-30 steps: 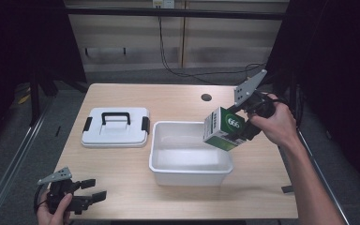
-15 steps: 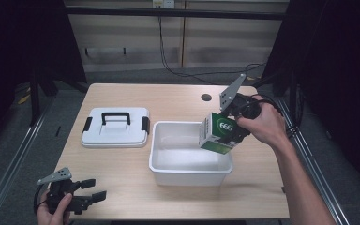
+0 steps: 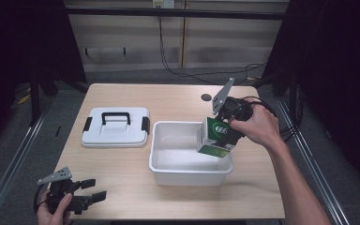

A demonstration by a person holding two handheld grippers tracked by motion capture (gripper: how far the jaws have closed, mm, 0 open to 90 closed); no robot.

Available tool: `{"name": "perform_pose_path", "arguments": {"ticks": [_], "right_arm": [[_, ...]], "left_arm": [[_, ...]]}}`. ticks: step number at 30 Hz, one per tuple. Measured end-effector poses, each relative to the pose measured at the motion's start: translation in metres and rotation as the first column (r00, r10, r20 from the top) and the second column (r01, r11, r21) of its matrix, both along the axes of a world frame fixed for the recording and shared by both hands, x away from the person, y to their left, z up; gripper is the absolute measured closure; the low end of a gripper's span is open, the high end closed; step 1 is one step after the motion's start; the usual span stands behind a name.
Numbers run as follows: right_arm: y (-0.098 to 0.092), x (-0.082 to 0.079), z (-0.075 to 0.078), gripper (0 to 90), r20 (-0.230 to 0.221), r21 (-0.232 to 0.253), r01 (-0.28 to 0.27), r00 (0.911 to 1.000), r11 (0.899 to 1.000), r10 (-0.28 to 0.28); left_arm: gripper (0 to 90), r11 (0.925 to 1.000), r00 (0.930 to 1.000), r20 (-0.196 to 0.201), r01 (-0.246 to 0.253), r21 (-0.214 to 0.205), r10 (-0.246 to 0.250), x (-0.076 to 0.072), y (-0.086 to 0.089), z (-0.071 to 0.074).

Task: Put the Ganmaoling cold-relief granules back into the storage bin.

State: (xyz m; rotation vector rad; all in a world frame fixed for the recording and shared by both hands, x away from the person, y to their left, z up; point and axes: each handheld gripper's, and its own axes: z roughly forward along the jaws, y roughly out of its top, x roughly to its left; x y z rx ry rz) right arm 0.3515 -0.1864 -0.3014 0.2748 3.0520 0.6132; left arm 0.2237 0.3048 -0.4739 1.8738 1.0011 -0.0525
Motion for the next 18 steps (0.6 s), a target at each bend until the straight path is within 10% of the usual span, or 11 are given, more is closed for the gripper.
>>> {"name": "perform_pose_path", "arguments": {"ticks": [18], "right_arm": [[0.016, 0.010, -0.022, 15.5, -0.022, -0.126, -0.001, 0.9998, 0.992, -0.002]], "left_arm": [[16.2, 1.0000, 1.0000, 0.003, 0.003, 0.005, -0.003, 0.000, 0.001, 0.000]]}}
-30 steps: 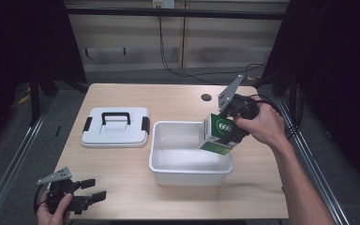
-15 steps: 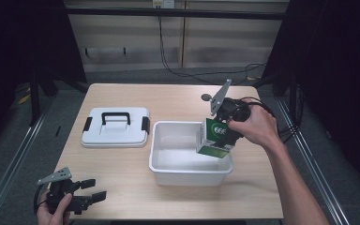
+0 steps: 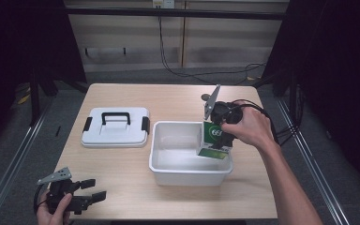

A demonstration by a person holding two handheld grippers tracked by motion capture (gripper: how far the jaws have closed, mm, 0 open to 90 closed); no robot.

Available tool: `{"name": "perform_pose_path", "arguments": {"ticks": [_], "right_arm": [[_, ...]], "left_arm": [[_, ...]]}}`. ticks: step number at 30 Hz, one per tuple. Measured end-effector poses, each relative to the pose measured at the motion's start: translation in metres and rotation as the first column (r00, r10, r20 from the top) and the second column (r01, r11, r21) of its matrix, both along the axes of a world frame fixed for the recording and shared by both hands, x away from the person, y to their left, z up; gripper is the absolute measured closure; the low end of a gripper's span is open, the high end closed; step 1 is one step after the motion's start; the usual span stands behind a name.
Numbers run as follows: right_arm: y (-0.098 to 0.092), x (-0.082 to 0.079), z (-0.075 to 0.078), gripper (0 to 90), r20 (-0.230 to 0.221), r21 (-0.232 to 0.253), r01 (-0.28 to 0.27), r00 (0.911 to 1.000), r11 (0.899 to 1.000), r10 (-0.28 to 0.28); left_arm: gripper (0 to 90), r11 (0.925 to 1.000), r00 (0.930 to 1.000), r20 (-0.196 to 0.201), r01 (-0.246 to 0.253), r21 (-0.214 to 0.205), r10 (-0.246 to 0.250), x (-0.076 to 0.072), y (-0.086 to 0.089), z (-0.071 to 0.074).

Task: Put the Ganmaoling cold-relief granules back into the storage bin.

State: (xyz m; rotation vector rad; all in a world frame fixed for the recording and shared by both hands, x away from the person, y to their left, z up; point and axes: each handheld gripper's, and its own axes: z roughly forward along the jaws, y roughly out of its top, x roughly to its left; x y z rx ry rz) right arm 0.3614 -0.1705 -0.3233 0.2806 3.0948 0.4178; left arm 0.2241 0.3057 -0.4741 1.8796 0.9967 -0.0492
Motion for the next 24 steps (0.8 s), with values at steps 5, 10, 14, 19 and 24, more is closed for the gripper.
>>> {"name": "perform_pose_path", "arguments": {"ticks": [5, 10, 14, 19, 24], "right_arm": [[0.006, 0.002, -0.008, 15.5, 0.004, -0.032, -0.010, 0.9999, 0.999, 0.010], [0.009, 0.003, -0.012, 15.4, -0.001, -0.053, -0.011, 0.9999, 0.999, 0.011], [0.012, 0.005, -0.017, 15.4, -0.007, -0.071, -0.026, 0.9997, 0.997, 0.025], [0.018, 0.006, -0.026, 15.3, -0.014, -0.116, -0.030, 0.9995, 0.993, 0.029], [0.023, 0.007, -0.032, 15.1, -0.020, -0.133, -0.041, 0.9990, 0.990, 0.039]], "left_arm": [[16.2, 1.0000, 1.0000, -0.001, -0.003, -0.007, 0.003, 0.000, 0.000, 0.000], [16.2, 1.0000, 1.0000, 0.000, 0.002, -0.001, -0.002, 0.000, 0.000, 0.000], [16.2, 1.0000, 1.0000, 0.001, 0.001, -0.001, -0.001, 0.000, 0.000, 0.000], [16.2, 1.0000, 1.0000, -0.002, -0.001, -0.007, 0.001, 0.000, 0.000, 0.000], [16.2, 1.0000, 1.0000, 0.002, -0.002, -0.006, 0.002, 0.000, 0.000, 0.000]]}}
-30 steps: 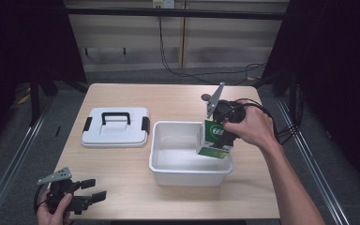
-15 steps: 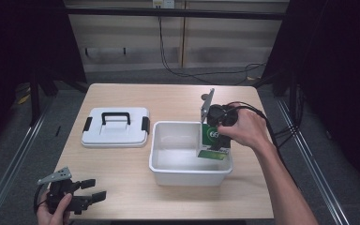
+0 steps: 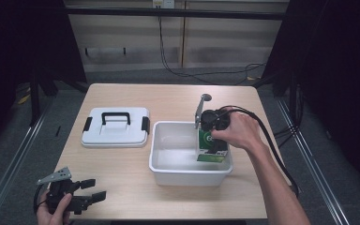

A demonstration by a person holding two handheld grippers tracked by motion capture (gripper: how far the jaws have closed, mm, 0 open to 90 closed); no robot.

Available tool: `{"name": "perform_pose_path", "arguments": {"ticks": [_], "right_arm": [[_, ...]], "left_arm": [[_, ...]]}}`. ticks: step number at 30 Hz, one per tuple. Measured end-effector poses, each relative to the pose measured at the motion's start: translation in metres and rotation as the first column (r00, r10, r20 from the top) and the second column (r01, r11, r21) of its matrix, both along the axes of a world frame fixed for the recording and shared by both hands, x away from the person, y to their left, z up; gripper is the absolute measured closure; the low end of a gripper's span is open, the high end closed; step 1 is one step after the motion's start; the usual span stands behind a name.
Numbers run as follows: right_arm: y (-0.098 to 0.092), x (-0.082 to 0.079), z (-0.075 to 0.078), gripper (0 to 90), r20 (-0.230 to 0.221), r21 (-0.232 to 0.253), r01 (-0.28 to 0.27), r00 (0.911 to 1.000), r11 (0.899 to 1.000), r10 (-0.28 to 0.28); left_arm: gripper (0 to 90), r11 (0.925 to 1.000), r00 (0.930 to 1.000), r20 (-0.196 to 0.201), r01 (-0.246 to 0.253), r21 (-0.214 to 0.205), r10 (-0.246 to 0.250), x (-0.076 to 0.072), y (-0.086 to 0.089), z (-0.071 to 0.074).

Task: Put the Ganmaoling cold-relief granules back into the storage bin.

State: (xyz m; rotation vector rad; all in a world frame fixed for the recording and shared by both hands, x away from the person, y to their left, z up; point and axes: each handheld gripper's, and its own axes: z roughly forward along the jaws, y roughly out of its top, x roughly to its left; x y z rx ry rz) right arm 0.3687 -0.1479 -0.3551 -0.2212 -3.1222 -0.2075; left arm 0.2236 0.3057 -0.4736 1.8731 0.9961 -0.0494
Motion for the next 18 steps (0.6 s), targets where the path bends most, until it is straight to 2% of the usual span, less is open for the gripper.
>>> {"name": "perform_pose_path", "arguments": {"ticks": [2, 18], "right_arm": [[0.001, 0.000, -0.002, 15.0, 0.000, -0.018, -0.004, 1.0000, 1.000, 0.004], [0.003, 0.002, -0.022, 14.5, -0.019, -0.029, -0.018, 0.9997, 0.999, 0.017]], "left_arm": [[16.2, 1.0000, 1.0000, 0.000, -0.001, 0.001, 0.001, 0.000, 0.000, 0.000], [16.2, 1.0000, 1.0000, 0.003, 0.005, 0.000, -0.005, 0.000, 0.000, 0.000]]}}
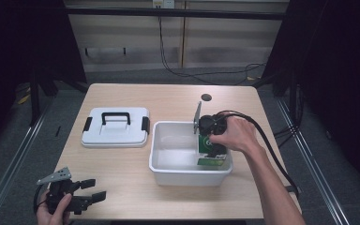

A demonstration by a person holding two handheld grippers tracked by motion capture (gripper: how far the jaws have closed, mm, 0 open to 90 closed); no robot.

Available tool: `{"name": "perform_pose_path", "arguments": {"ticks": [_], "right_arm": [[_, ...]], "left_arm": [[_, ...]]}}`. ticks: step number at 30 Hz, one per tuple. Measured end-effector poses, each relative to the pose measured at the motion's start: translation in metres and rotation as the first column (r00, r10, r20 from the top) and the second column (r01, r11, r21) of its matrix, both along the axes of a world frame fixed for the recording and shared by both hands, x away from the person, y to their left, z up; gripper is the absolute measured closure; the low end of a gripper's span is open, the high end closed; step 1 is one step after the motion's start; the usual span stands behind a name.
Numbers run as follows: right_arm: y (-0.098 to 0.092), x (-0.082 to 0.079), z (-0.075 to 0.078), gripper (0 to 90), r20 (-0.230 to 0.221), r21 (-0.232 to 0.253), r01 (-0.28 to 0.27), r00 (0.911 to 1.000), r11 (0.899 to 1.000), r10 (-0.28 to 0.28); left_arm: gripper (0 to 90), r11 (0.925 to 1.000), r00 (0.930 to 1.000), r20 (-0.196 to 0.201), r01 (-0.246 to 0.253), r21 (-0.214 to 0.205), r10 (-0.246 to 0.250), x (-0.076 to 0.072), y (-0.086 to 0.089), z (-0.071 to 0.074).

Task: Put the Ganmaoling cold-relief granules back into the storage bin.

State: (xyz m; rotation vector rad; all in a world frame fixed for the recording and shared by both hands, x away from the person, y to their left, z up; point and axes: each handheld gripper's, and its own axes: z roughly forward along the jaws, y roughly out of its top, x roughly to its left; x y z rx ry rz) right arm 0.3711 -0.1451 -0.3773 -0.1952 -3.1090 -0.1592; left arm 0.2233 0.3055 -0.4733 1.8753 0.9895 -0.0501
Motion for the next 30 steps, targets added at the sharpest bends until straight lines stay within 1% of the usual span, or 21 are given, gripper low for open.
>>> {"name": "perform_pose_path", "arguments": {"ticks": [3, 5, 7, 8, 11, 12, 20, 21, 22, 23, 24, 25, 26, 28, 30], "right_arm": [[0.001, -0.001, -0.003, 14.4, -0.007, -0.006, 0.007, 1.0000, 1.000, -0.007], [0.002, 0.000, -0.007, 14.3, -0.008, -0.008, -0.009, 0.9999, 1.000, 0.009], [0.002, 0.000, -0.010, 14.2, -0.012, -0.017, -0.002, 0.9999, 1.000, 0.001], [0.003, 0.000, -0.011, 14.3, -0.014, -0.014, -0.002, 0.9999, 1.000, 0.002], [0.004, 0.000, -0.014, 14.1, -0.011, -0.026, -0.006, 0.9999, 1.000, 0.006], [0.004, -0.001, -0.015, 14.1, -0.013, -0.031, 0.000, 0.9999, 1.000, -0.001], [0.005, -0.002, -0.021, 14.0, -0.014, -0.038, 0.005, 0.9999, 0.999, -0.006], [0.005, 0.000, -0.023, 13.9, -0.014, -0.037, -0.018, 0.9998, 0.999, 0.017], [0.006, -0.001, -0.023, 13.8, -0.018, -0.047, 0.006, 0.9998, 0.999, -0.007], [0.007, -0.002, -0.023, 13.8, -0.021, -0.056, 0.008, 0.9997, 0.998, -0.009], [0.007, -0.001, -0.025, 13.8, -0.019, -0.054, -0.008, 0.9998, 0.998, 0.007], [0.008, -0.001, -0.025, 13.8, -0.021, -0.061, 0.002, 0.9998, 0.998, -0.003], [0.008, -0.001, -0.027, 13.8, -0.019, -0.059, -0.011, 0.9998, 0.998, 0.010], [0.009, -0.002, -0.027, 13.8, -0.023, -0.070, 0.002, 0.9997, 0.998, -0.004], [0.010, -0.002, -0.029, 13.7, -0.020, -0.074, -0.003, 0.9998, 0.997, 0.002]], "left_arm": [[16.2, 1.0000, 1.0000, -0.002, -0.002, -0.002, 0.002, 0.000, 0.000, 0.000], [16.2, 1.0000, 1.0000, -0.002, -0.001, -0.001, 0.001, 0.000, 0.000, 0.000], [16.2, 1.0000, 1.0000, -0.002, -0.003, -0.001, 0.003, 0.000, 0.000, 0.000], [16.2, 1.0000, 1.0000, -0.004, -0.003, -0.004, 0.003, 0.000, -0.001, 0.000], [16.2, 1.0000, 1.0000, -0.004, 0.000, -0.002, 0.000, 0.000, -0.001, 0.000], [16.2, 1.0000, 1.0000, -0.002, 0.001, 0.000, -0.001, 0.000, 0.000, 0.000], [16.2, 1.0000, 1.0000, -0.001, 0.002, -0.002, -0.002, 0.000, 0.000, 0.000], [16.2, 1.0000, 1.0000, -0.003, 0.000, -0.002, 0.000, 0.000, 0.000, 0.000], [16.2, 1.0000, 1.0000, -0.002, 0.004, -0.001, -0.004, 0.000, 0.000, 0.000], [16.2, 1.0000, 1.0000, 0.000, 0.004, 0.000, -0.004, 0.000, 0.000, 0.001], [16.2, 1.0000, 1.0000, 0.000, 0.001, -0.002, -0.001, 0.000, 0.000, 0.001], [16.2, 1.0000, 1.0000, 0.000, -0.001, -0.004, 0.001, 0.000, 0.000, 0.000], [16.2, 1.0000, 1.0000, 0.000, -0.001, -0.004, 0.001, 0.000, 0.000, 0.000], [16.2, 1.0000, 1.0000, 0.001, 0.001, -0.003, -0.001, 0.000, 0.000, 0.001], [16.2, 1.0000, 1.0000, 0.000, 0.004, -0.001, -0.004, 0.000, 0.000, 0.001]]}}
